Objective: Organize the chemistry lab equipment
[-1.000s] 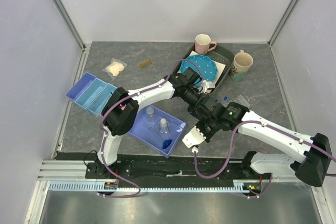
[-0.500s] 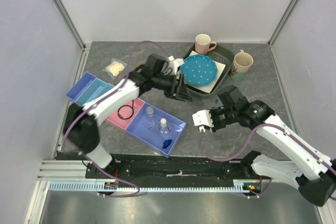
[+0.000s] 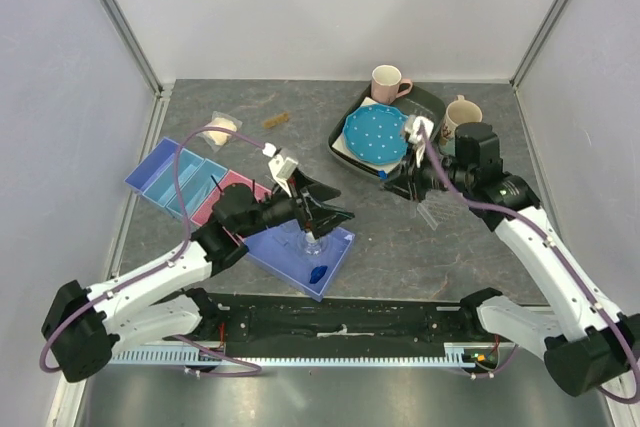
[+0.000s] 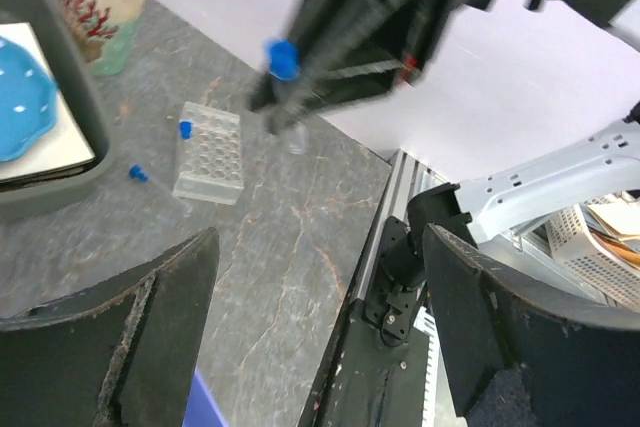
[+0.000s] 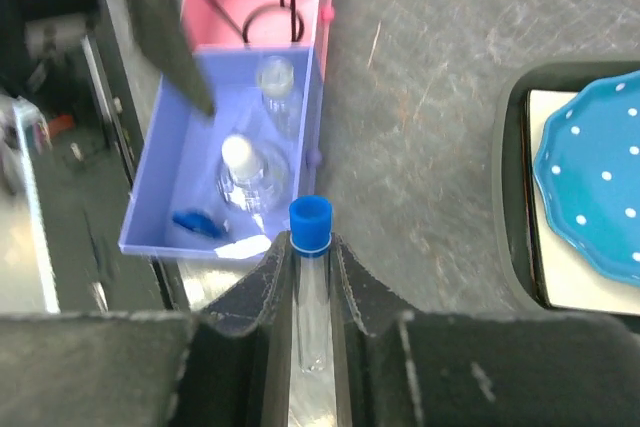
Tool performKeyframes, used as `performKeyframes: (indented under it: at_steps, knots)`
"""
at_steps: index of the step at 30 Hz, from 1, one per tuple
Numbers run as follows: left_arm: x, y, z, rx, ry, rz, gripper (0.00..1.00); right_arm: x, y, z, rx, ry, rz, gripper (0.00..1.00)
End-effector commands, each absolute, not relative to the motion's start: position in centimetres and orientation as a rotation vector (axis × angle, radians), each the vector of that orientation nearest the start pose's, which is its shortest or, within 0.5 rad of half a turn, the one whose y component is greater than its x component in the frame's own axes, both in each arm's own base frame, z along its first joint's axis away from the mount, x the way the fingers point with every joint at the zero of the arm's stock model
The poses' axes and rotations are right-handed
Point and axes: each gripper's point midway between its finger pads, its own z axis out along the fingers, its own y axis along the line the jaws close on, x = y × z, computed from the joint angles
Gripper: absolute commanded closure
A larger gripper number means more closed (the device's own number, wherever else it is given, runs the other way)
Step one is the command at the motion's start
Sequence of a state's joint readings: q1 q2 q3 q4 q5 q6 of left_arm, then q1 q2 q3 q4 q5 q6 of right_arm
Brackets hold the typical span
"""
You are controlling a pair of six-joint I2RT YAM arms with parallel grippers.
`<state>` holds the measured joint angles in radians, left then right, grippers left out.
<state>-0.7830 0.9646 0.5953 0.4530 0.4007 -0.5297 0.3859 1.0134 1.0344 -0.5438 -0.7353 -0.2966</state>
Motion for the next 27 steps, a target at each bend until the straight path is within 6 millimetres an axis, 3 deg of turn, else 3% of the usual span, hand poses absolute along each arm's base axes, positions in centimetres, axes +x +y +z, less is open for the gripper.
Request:
performKeyframes:
  at_steps: [1, 3, 8, 9, 11, 12, 16, 19, 27]
  knots:
    - [18.9, -32.8, 33.2, 0.539, 1.324, -1.271, 0.12, 25.4, 22.9, 33.2, -0.677, 1.704, 1.159, 0.82]
    - [19.3, -33.9, 33.1, 0.501, 1.331, -1.257, 0.12, 26.7, 22.7, 33.3, -0.522, 1.749, 1.26, 0.83]
    - [21.5, -35.9, 33.7, 0.378, 1.37, -1.213, 0.12, 27.5, 22.6, 31.9, -0.382, 1.801, 1.358, 0.83]
    - [21.8, -36.8, 32.7, 0.391, 1.406, -1.207, 0.12, 27.6, 22.4, 31.8, -0.364, 1.804, 1.355, 0.83]
    - [22.6, -37.6, 33.6, 0.349, 1.419, -1.168, 0.12, 27.7, 22.2, 31.3, -0.33, 1.822, 1.37, 0.84]
    - [23.1, -38.3, 32.5, 0.363, 1.458, -1.133, 0.12, 27.8, 22.0, 31.2, -0.315, 1.823, 1.368, 0.84]
    - [23.9, -39.7, 31.4, 0.383, 1.54, -1.041, 0.18, 27.9, 21.6, 30.8, -0.278, 1.833, 1.375, 0.84]
    - [24.1, -40.2, 30.4, 0.413, 1.595, -0.989, 0.31, 28.0, 21.3, 30.4, -0.253, 1.842, 1.375, 0.84]
    - [25.4, -40.4, 27.8, 0.482, 1.711, -0.778, 0.37, 28.1, 21.1, 30.0, -0.216, 1.851, 1.391, 0.84]
